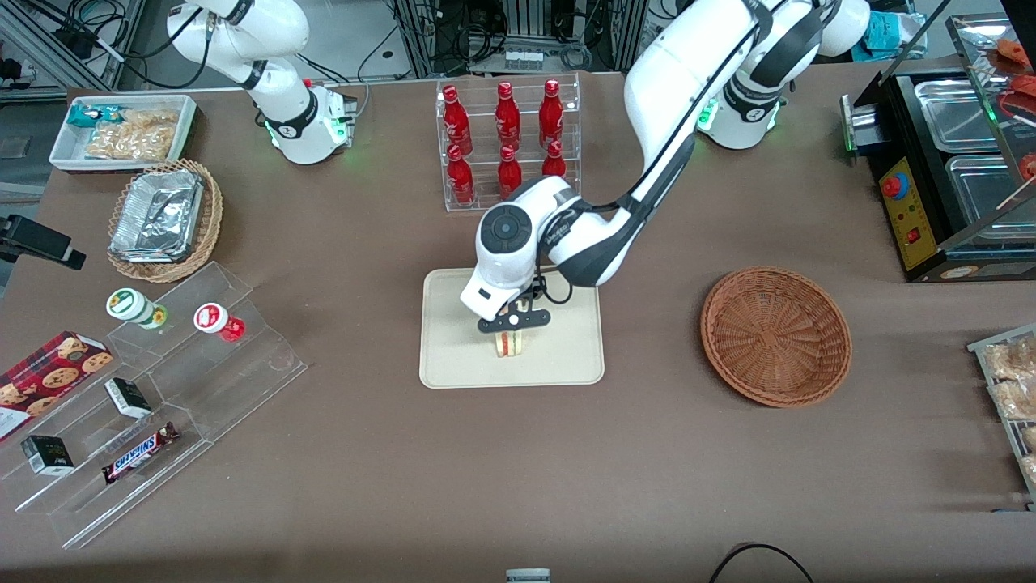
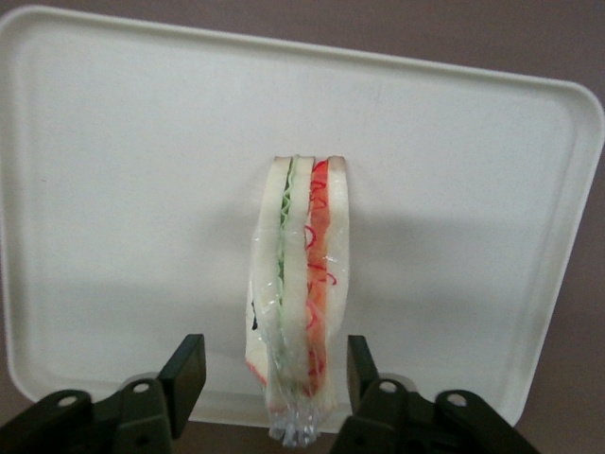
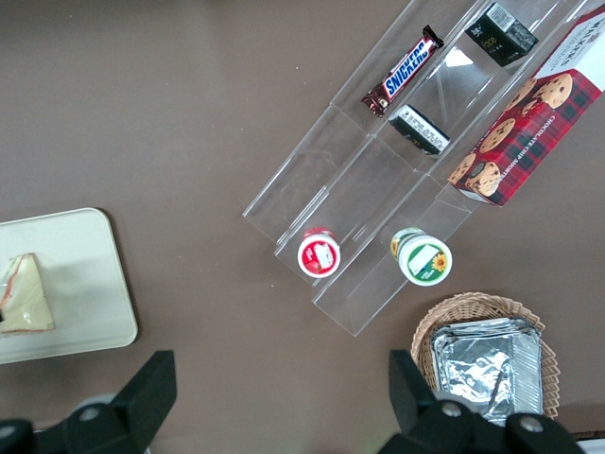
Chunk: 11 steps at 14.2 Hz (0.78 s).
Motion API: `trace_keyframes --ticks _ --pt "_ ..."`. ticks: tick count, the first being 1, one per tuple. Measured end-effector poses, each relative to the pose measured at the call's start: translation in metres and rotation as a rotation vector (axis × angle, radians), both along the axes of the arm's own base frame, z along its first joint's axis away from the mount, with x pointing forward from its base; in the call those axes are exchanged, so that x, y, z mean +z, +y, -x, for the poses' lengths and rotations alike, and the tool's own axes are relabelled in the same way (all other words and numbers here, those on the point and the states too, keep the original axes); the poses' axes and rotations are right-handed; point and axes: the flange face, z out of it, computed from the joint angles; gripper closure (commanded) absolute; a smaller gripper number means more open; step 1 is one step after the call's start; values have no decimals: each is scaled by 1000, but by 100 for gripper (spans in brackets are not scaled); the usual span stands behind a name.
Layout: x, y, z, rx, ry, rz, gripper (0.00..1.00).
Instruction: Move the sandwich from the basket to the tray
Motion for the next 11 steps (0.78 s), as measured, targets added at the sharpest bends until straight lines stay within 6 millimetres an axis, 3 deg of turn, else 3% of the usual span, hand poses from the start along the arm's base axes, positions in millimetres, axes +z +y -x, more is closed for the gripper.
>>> trace_keyframes --ticks 2,5,8,11 --pt "45 14 -5 18 -18 -36 0" --pt "96 61 -23 89 -16 -118 0" --pt "104 117 -49 137 1 -145 0" --pt "105 189 -65 63 61 -139 0"
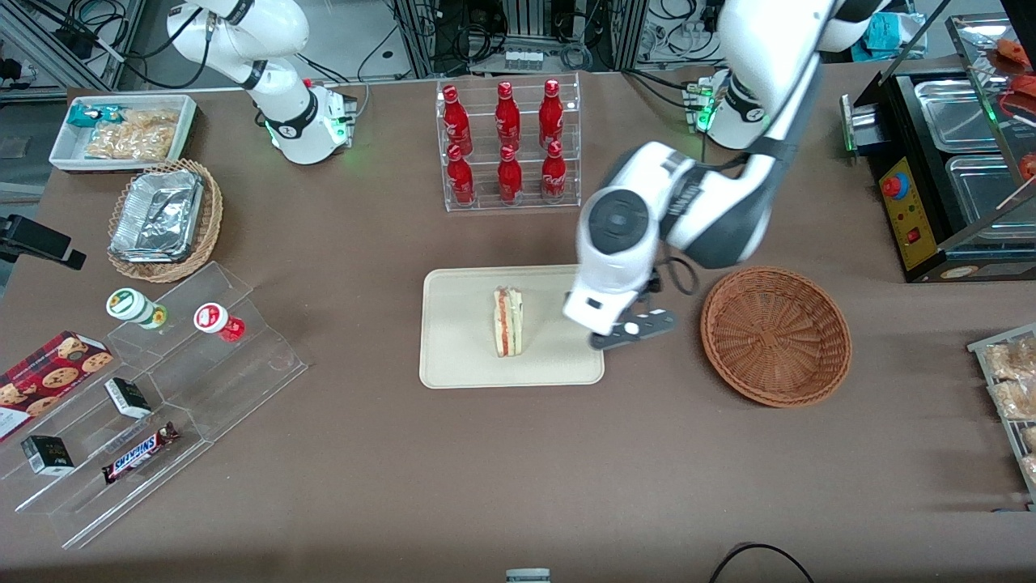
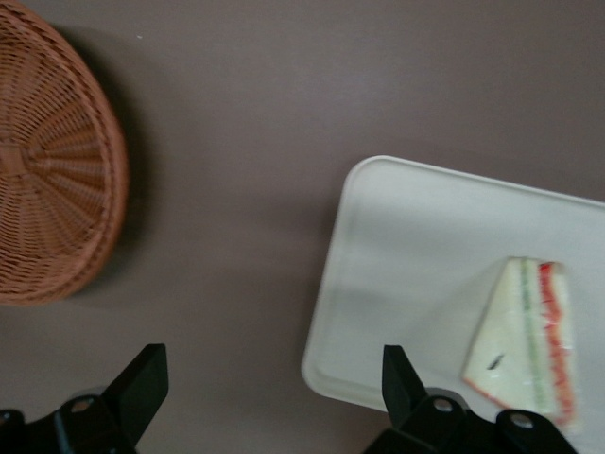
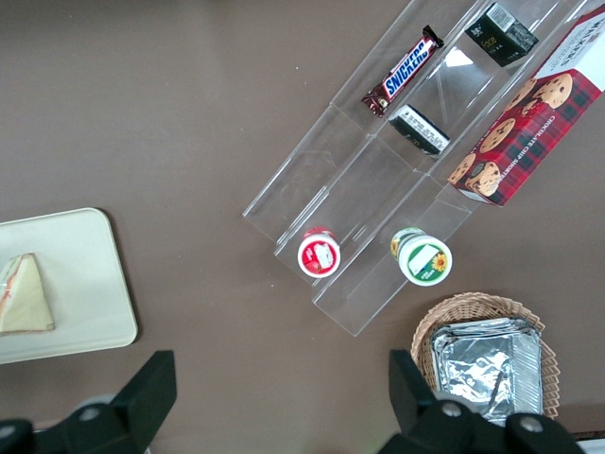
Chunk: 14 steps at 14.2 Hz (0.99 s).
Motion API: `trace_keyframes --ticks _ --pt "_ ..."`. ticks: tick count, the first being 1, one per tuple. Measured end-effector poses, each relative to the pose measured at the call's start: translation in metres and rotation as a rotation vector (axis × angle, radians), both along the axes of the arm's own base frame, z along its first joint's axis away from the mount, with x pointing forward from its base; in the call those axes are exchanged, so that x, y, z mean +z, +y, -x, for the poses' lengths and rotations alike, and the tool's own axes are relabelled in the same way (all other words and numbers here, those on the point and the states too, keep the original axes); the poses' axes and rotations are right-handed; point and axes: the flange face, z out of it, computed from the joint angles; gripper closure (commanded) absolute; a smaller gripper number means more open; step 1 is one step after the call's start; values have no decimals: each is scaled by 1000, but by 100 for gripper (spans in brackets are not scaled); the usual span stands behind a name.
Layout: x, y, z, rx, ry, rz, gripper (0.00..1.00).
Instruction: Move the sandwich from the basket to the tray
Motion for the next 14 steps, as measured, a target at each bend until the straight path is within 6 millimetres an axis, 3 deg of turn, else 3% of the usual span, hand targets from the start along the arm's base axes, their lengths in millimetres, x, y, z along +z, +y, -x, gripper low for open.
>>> trace_keyframes --ticks 6,14 --pt "51 149 2 -111 121 29 0" --pt "153 274 24 -213 89 75 0"
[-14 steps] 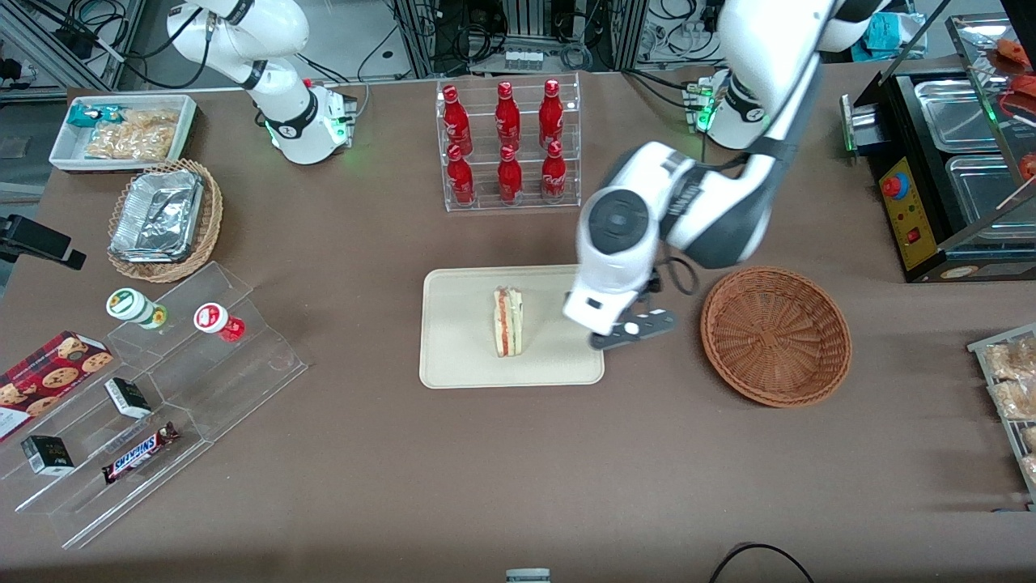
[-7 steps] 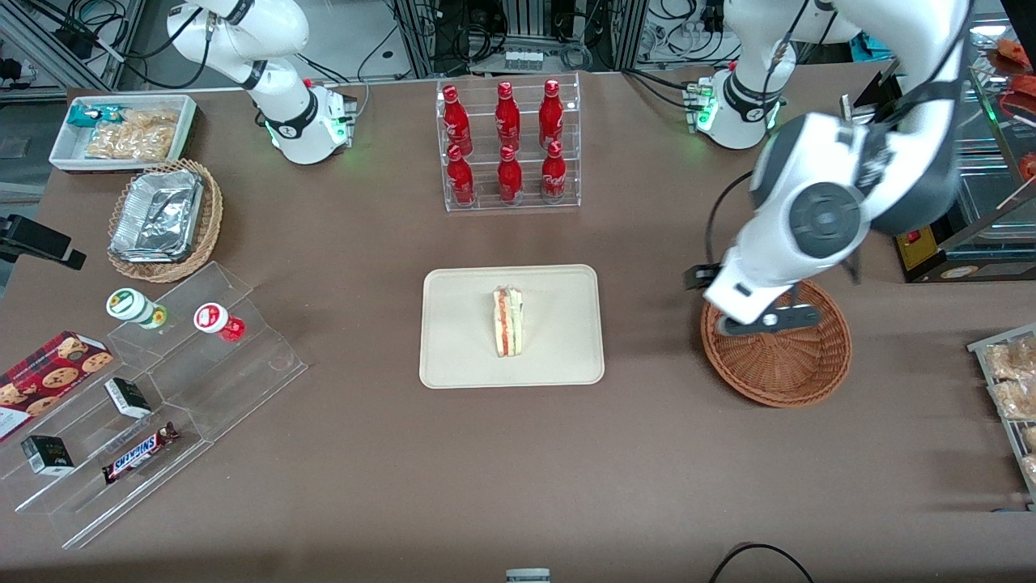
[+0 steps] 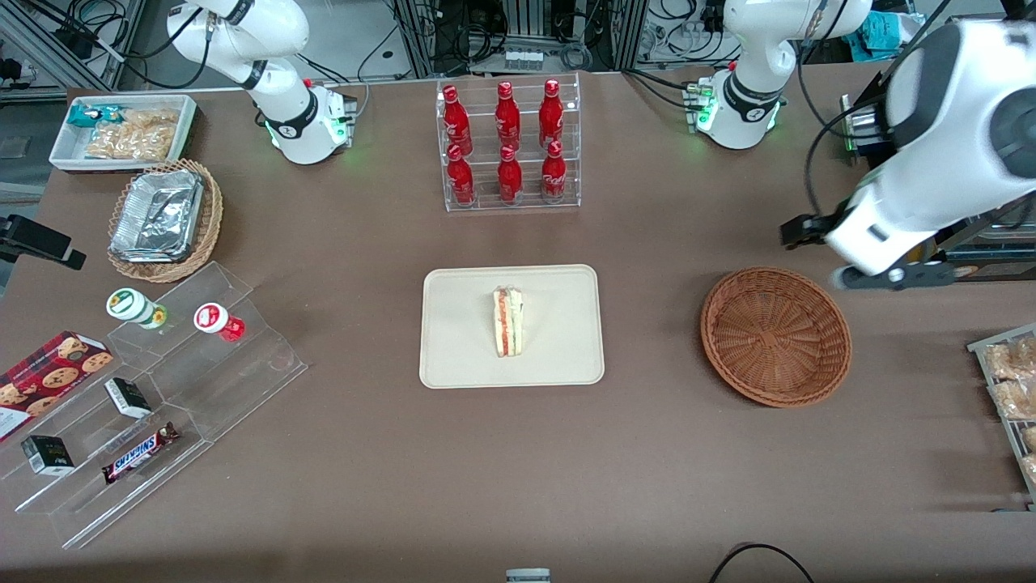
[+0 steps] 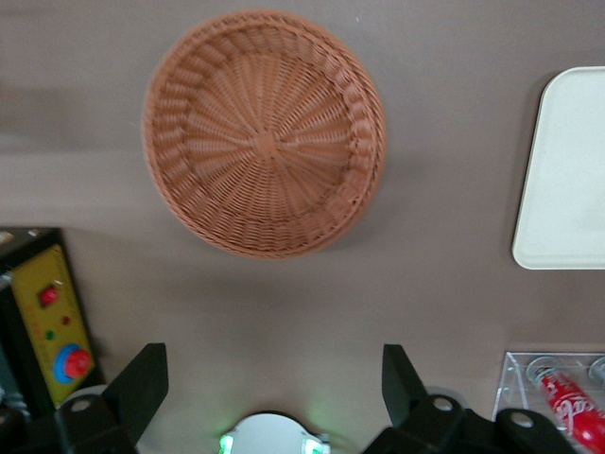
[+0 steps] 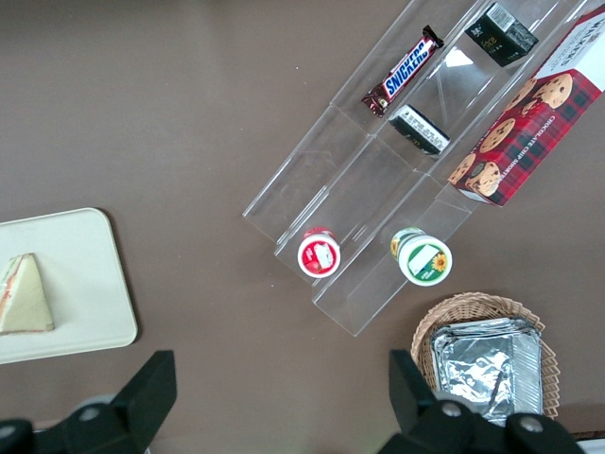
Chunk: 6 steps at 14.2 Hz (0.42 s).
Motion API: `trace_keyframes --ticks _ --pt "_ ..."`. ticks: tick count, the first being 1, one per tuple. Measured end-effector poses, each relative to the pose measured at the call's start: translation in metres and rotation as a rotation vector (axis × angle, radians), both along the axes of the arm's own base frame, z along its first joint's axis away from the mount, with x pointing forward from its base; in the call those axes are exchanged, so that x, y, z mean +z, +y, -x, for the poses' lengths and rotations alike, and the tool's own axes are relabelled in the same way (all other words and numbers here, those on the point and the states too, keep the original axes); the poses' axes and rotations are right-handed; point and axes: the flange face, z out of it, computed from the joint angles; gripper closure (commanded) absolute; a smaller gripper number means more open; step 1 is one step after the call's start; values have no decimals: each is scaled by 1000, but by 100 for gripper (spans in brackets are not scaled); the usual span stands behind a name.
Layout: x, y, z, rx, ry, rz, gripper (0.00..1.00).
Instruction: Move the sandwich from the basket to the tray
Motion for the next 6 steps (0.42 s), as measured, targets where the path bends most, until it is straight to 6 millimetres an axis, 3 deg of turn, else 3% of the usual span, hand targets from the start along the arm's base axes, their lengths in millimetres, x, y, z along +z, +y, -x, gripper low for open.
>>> trace_keyframes --ticks 3,6 --pt "29 41 1 18 -56 12 0" --pt "49 57 -2 39 -101 15 0"
